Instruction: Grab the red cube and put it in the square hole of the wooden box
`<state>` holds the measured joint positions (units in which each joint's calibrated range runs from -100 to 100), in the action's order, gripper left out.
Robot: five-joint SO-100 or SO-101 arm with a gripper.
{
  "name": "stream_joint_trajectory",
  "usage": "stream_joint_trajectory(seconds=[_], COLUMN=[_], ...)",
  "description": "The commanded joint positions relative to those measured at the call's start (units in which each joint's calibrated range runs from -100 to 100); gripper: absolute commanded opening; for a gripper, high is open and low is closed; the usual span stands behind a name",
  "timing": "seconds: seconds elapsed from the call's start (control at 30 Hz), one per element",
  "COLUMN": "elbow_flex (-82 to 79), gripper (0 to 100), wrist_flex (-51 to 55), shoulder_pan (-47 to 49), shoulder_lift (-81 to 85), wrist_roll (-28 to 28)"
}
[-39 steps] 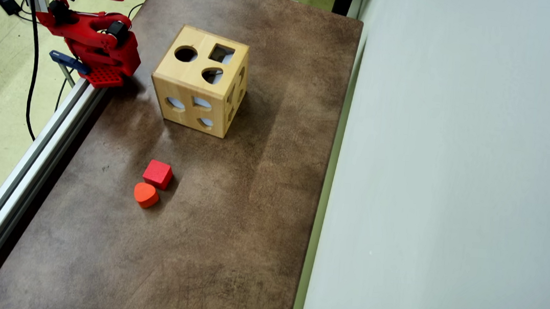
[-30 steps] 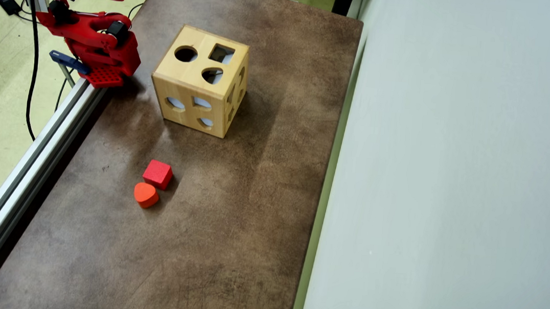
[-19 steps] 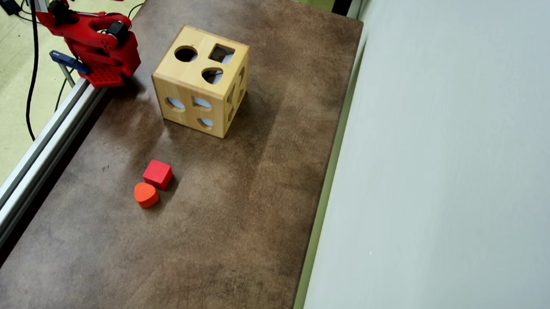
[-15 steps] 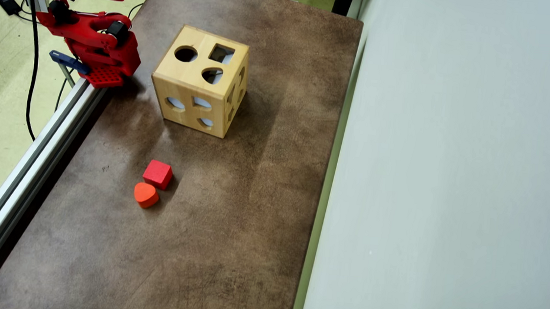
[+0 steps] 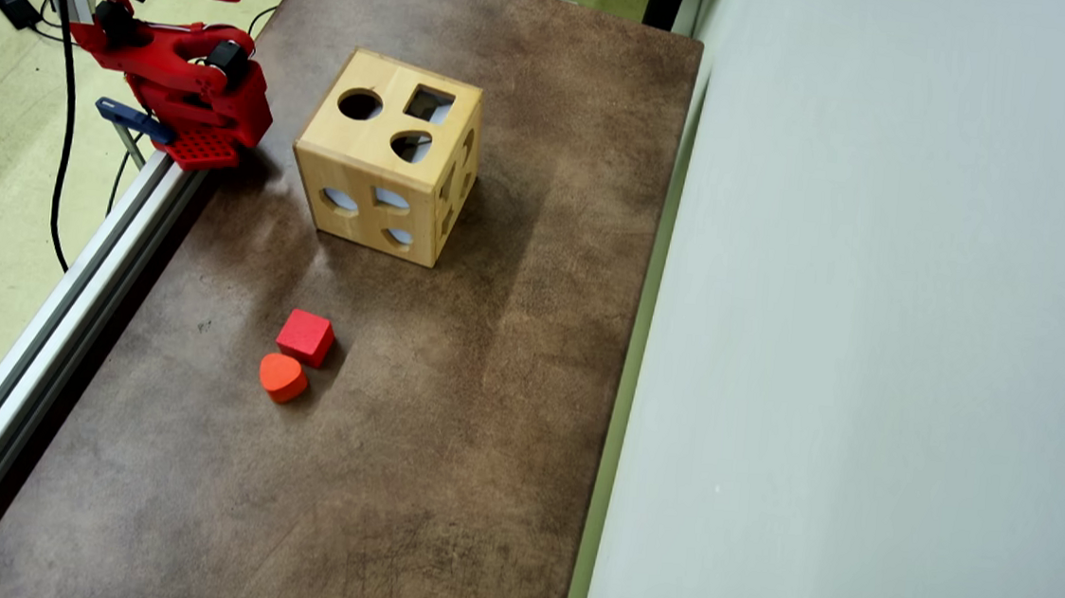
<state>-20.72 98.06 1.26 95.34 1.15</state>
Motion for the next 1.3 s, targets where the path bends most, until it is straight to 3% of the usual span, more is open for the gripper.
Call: stream_joint_trajectory(seconds=[0.0, 0.17, 0.37, 0.57, 0.73, 1.0, 1.13, 1.27], elbow_flex=[0.33, 4.62, 21.71, 30.74, 30.11, 29.85, 29.85, 29.85], gripper=[2, 2, 2, 2, 2, 2, 2, 2], wrist_flex=[-0.56, -0.64, -0.48, -0.48, -0.56, -0.64, -3.21, -11.49], shoulder_pan=[-0.29, -0.44, -2.22, -22.13, -35.21, -43.61, -44.35, -44.35], shoulder_lift=[-2.47, -16.06, -39.08, -58.18, -69.39, -86.12, -94.28, -100.05], wrist_roll=[0.20, 0.24, 0.29, 0.93, 9.91, 26.28, 30.96, 32.04])
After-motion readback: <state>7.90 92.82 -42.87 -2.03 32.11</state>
